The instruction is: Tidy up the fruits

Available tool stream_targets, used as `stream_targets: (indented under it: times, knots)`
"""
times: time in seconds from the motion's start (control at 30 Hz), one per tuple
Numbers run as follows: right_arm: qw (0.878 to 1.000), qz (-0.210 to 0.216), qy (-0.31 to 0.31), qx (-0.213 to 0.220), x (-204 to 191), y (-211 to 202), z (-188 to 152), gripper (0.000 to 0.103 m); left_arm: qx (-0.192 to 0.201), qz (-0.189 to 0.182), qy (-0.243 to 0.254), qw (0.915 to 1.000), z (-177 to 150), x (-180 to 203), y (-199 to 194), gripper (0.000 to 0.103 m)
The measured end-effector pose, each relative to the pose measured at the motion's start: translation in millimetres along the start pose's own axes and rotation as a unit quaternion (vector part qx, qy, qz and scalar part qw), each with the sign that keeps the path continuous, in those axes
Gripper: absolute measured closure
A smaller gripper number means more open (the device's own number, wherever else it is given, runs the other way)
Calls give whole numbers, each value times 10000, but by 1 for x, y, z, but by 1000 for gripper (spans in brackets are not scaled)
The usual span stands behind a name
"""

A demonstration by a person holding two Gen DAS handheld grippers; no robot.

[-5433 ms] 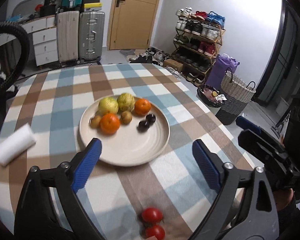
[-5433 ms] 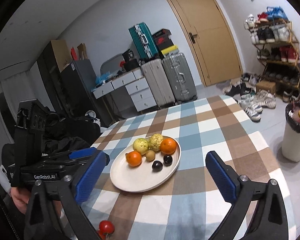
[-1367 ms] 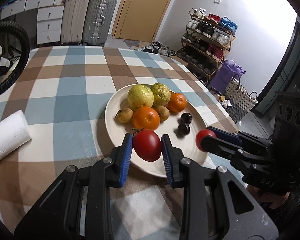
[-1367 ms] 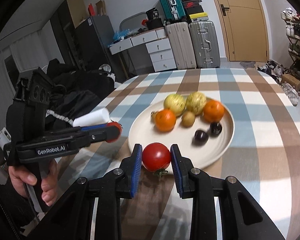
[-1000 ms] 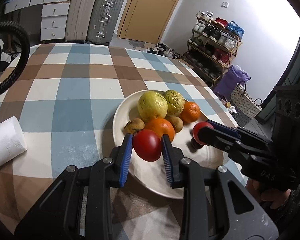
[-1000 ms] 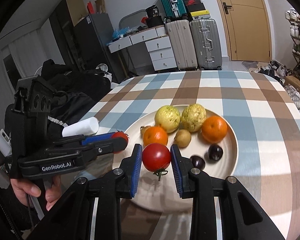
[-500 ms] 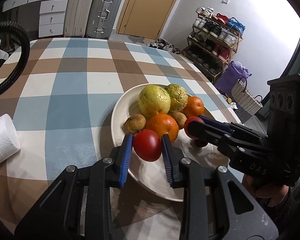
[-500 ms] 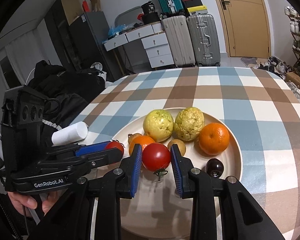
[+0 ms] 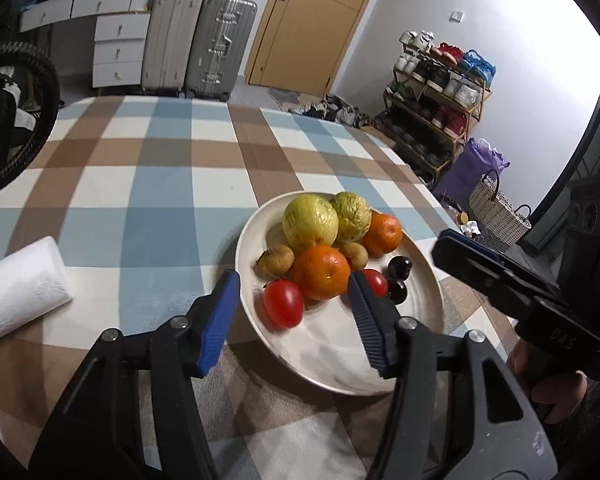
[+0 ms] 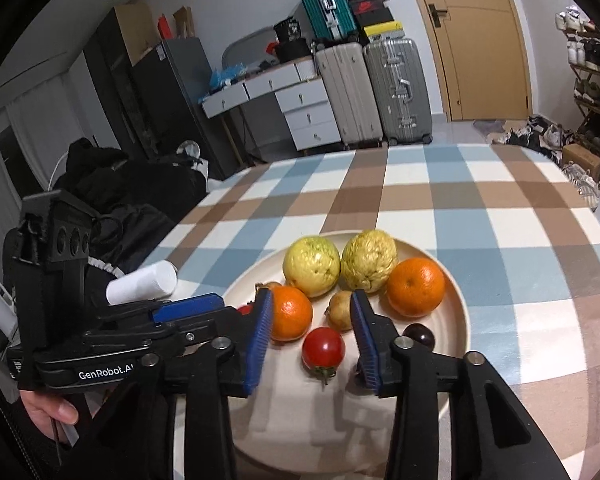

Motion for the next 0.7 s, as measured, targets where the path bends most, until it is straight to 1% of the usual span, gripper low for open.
stream_targets:
  times: [0.07,0.1,0.17,0.2,0.23,0.27,0.4,0.47,0.5,0.53,0.57,0.6,0.63,0.7]
  knots:
    - [9999,-27,0,104,-1,-9,4,53,102,68,26,9999,3,2,-11,43]
    - [9999,-48,3,160,-1,-15,6,53,157,95,36,9998,5,4,-16,41]
    - [9996,-82,9,262,-3,-27,11,50,300,218,65,9993,10,5,-29,30]
    - [9995,-103,5,307,-3,-31,12,49,400,265,63,9988,13,6,-37,28]
    - [9991,-133,0,394,-4,-38,15,43,502,297,59,9983,16,8,-45,22]
    - [9987,-149,-2,479,-5,-44,18,37,629,340,63,9974,20,10,-54,21]
    - [9965,-144,-35,824,-15,-73,29,28,993,495,158,9937,33,17,-83,20]
    - [9962,65,-25,872,-26,-87,32,27,1217,638,235,9902,40,20,-101,17]
    - [9957,92,-46,917,-30,-92,33,27,1355,691,253,9880,43,22,-111,15]
    - [9949,76,-103,1003,-35,-99,36,27,1455,718,252,9864,47,23,-120,11]
    - [9940,53,-150,1079,-38,-105,38,23,1587,736,242,9843,50,25,-130,6]
    - [9929,52,-187,1174,-42,-112,40,20,1720,758,237,9819,53,26,-140,2]
    - [9913,60,-211,1295,-46,-120,43,15,1879,801,251,9786,56,27,-151,1]
    - [9885,80,-260,1488,-53,-134,48,14,2062,801,312,9747,62,31,-168,1]
Point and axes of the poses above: each gripper's, at about its wrist camera, not at the fingertips, and y roughly the way its jaws point, x to its right, z to its top, the point moved 9 cm from there along y, roughly the way its jaws point, and after that the axes turned 11 degrees about x, right-handed, at the moved point
